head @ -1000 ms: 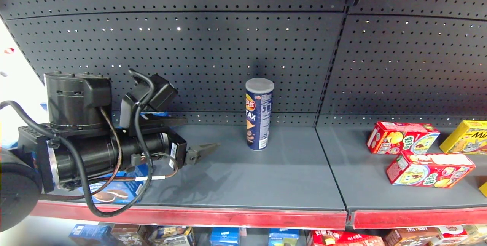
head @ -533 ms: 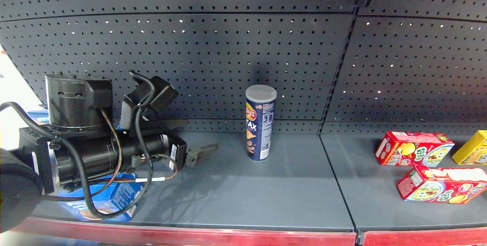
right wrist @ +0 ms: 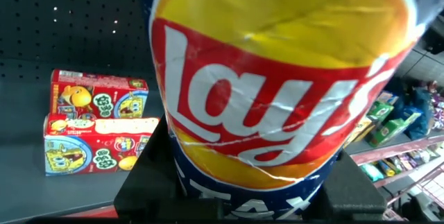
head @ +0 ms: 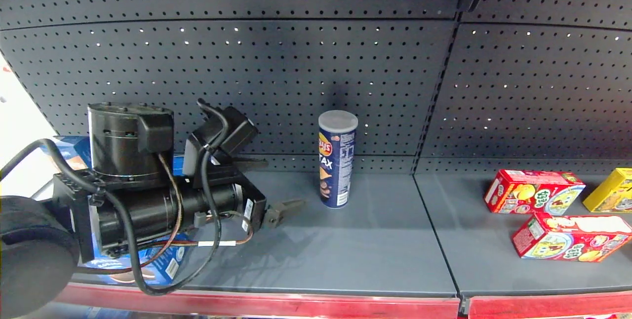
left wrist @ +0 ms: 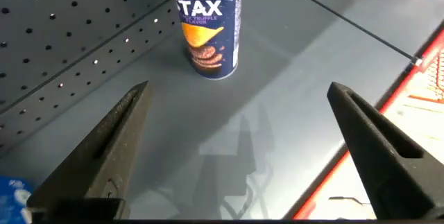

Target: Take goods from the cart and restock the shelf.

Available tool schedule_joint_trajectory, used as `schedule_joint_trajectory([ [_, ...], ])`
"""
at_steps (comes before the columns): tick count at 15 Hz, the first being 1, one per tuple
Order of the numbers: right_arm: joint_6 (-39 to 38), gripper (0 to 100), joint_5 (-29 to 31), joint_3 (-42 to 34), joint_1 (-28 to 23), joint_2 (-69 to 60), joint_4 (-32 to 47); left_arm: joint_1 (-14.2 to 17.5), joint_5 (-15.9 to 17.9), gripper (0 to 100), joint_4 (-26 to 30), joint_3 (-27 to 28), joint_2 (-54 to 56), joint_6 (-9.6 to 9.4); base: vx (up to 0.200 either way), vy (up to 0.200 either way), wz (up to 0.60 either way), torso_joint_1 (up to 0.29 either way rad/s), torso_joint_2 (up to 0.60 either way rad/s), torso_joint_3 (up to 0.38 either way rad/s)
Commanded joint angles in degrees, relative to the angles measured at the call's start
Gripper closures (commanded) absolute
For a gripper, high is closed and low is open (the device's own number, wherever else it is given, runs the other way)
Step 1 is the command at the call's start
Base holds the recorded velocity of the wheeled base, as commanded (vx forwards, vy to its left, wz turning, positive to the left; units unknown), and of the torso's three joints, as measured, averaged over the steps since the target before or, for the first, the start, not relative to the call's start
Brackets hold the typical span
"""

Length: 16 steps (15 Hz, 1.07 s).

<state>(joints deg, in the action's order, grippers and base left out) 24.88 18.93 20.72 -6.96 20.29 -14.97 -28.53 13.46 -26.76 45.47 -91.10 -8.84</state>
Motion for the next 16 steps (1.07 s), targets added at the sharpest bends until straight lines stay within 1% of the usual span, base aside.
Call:
schedule_joint_trajectory([
  [1, 0.1, 100, 0.0, 0.0, 0.0, 0.1, -0.1, 0.1, -0.4, 0, -0.8, 1.8, -4.7, 0.14, 0.0, 0.0, 0.0, 0.0, 0.0, 0.0],
  [3, 0.1, 100, 0.2, 0.1, 0.0, 0.0, -0.1, 2.1, -0.6, 0, -0.8, 5.8, -8.7, 0.14, 0.0, 0.0, 0.0, 0.0, 0.0, 0.0],
  [4, 0.1, 100, 0.1, 0.1, 0.0, 0.0, -0.1, 2.3, -0.6, 0, -0.9, 7.8, -10.3, 0.14, 0.0, 0.0, 0.0, 0.0, 0.0, 0.0],
  [8, 3.2, 100, -0.2, 0.4, 0.4, 0.0, -0.1, 2.3, -0.5, 0, -0.9, 15.1, -16.0, 0.4, 0.0, 0.0, 0.0, 0.0, 0.0, 0.0],
  [10, 3.2, 100, 0.4, 0.8, 0.3, -0.1, -0.1, 2.3, -0.3, 0, -0.8, 18.1, -18.0, 0.49, 0.0, 0.0, 0.0, 0.0, 0.0, 0.0],
  [11, 3.2, 100, 0.4, 0.8, 0.3, -0.1, -0.1, 2.3, -0.3, 0, -0.8, 18.2, -18.1, 0.49, 0.0, 0.0, 0.0, 0.0, 0.0, 0.0],
  [12, 3.2, 100, 0.4, 1.0, 0.1, -0.1, -0.1, 2.3, -0.2, 0, -0.8, 20.4, -19.6, 0.66, 0.0, 0.0, 0.0, 0.0, 0.0, 0.0],
  [13, 3.2, 100, 0.4, 1.0, 0.0, 0.0, -0.1, 2.3, -0.1, 0, -0.8, 21.0, -20.2, 0.75, 0.0, 0.0, 0.0, 0.0, 0.0, 0.0],
  [16, 3.2, 100, 0.5, 1.0, -0.1, 0.0, -0.1, 2.3, -0.1, 0, -1.0, 21.7, -21.3, 2.69, 0.0, 0.0, 0.0, 0.0, 0.0, 0.0],
])
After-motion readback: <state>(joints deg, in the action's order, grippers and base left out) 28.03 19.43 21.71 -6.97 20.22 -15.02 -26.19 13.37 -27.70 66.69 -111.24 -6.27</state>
